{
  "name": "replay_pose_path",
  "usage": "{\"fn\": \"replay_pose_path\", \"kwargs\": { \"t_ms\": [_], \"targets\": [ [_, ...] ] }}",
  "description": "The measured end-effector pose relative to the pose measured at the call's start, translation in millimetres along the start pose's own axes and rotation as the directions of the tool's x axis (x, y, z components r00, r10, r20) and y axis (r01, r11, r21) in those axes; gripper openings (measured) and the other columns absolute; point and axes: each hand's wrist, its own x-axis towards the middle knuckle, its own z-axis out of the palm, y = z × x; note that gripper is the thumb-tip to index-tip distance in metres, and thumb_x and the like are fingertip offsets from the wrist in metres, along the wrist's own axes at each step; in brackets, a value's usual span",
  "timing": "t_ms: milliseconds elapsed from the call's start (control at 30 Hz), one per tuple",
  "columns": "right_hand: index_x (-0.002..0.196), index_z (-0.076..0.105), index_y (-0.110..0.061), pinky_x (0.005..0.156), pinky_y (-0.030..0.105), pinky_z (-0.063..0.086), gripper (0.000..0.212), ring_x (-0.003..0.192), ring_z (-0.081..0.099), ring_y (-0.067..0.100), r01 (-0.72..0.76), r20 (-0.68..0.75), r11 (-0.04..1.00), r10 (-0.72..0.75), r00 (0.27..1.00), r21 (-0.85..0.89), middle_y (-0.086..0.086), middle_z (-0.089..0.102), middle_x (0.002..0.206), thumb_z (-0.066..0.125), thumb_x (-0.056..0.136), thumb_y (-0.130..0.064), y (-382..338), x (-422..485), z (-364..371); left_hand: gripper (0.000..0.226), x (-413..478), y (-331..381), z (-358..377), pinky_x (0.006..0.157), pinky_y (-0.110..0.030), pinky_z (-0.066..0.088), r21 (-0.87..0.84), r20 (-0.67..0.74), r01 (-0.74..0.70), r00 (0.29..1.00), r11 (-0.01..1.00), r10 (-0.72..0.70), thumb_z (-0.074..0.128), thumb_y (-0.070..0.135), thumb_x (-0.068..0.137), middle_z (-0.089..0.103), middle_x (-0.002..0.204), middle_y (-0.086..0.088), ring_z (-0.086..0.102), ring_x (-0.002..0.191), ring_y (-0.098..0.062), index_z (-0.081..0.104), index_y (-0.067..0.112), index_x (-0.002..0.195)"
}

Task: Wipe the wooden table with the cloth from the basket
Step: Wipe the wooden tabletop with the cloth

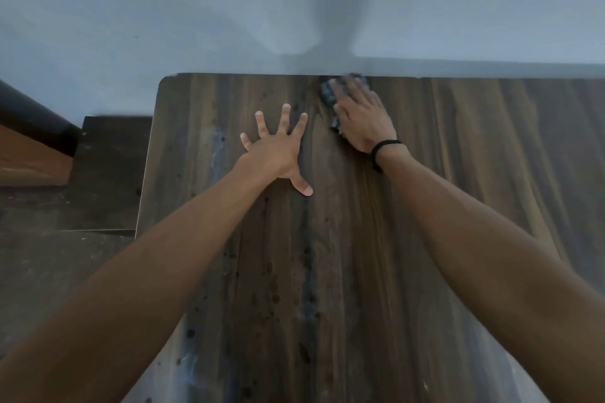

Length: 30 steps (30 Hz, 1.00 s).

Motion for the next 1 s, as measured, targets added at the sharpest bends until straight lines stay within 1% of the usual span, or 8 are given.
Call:
{"fn": "replay_pose_path", "kwargs": {
  "t_ms": [100,200,333,433,567,700,800,1000],
  "targets": [
    [0.16,0.013,-0.027,0.125,0.045,0.004,0.054,0.155,0.0,0.023,-0.253,-0.093,0.966,0.257,0.962,0.049,0.005,0.003,0.168,0.024,0.108,-0.034,-6,-5,4,0.156,-1,1,0,0.11,-0.075,0.0,0.0,0.002,-0.002,1.0,1.0,0.002,0.092,0.054,0.053,-0.047,0.151,0.006,-0.036,0.139,-0.045,-0.029,0.036,0.15],
    [0.16,0.014,-0.03,0.124,0.042,0.002,0.053,0.154,0.0,0.021,-0.023,-0.039,1.0,0.023,0.999,0.007,0.001,0.003,0.168,0.025,0.108,-0.036,-14,-25,13,0.156,-1,0,-1,0.111,-0.075,0.0,0.004,-0.006,-0.003,1.0,1.0,0.003,0.092,0.055,0.053,-0.046,0.152,0.006,-0.035,0.14,-0.045,-0.028,0.036,0.151],
    [0.159,0.018,-0.027,0.125,0.048,0.009,0.053,0.154,0.005,0.025,-0.219,-0.131,0.974,0.225,0.966,0.057,0.005,0.007,0.168,0.026,0.107,-0.035,-14,-46,18,0.155,1,-4,-4,0.111,-0.075,0.0,0.007,-0.005,0.008,1.0,1.0,-0.008,0.091,0.055,0.054,-0.046,0.152,0.006,-0.034,0.14,-0.045,-0.029,0.036,0.15],
    [0.159,0.017,-0.031,0.124,0.043,0.005,0.052,0.154,0.003,0.023,0.041,-0.039,0.999,-0.042,0.998,-0.013,0.001,0.008,0.168,0.028,0.108,-0.037,-3,-85,14,0.155,-6,13,4,0.11,-0.074,0.0,0.008,-0.018,-0.042,0.999,0.999,0.042,0.091,0.057,0.053,-0.045,0.153,0.006,-0.033,0.14,-0.046,-0.028,0.036,0.151],
    [0.159,0.021,-0.027,0.125,0.047,0.009,0.053,0.154,0.007,0.024,-0.298,-0.163,0.952,0.305,0.938,0.065,0.005,0.011,0.168,0.029,0.107,-0.033,-11,-86,22,0.154,-3,0,2,0.11,-0.074,0.001,0.007,-0.024,-0.007,1.0,1.0,0.007,0.091,0.056,0.054,-0.043,0.154,0.006,-0.033,0.141,-0.045,-0.027,0.036,0.151],
    [0.159,0.018,-0.029,0.125,0.041,0.003,0.052,0.154,0.003,0.022,-0.107,-0.087,0.994,0.11,0.99,0.032,0.003,0.007,0.168,0.027,0.108,-0.034,-15,-100,24,0.154,-5,0,1,0.11,-0.074,0.002,0.017,-0.028,-0.012,1.0,1.0,0.012,0.09,0.057,0.053,-0.042,0.155,0.005,-0.031,0.142,-0.046,-0.026,0.036,0.152],
    [0.159,0.019,-0.028,0.125,0.046,0.009,0.052,0.154,0.004,0.022,-0.237,-0.14,0.971,0.239,0.961,0.027,0.004,0.008,0.168,0.027,0.108,-0.034,-12,-115,27,0.155,-3,-1,0,0.109,-0.075,0.004,0.021,-0.031,-0.013,0.999,1.0,0.014,0.091,0.057,0.052,-0.042,0.155,0.005,-0.031,0.142,-0.047,-0.026,0.036,0.152],
    [0.159,0.016,-0.03,0.126,0.044,0.007,0.053,0.154,0.003,0.021,-0.096,-0.095,0.995,0.093,0.991,-0.028,0.002,0.008,0.168,0.028,0.108,-0.036,-9,-139,31,0.151,-4,-6,5,0.11,-0.075,0.005,0.039,-0.071,-0.056,0.996,0.998,0.059,0.087,0.063,0.053,-0.038,0.158,0.002,-0.027,0.143,-0.048,-0.022,0.033,0.154]
  ]
}}
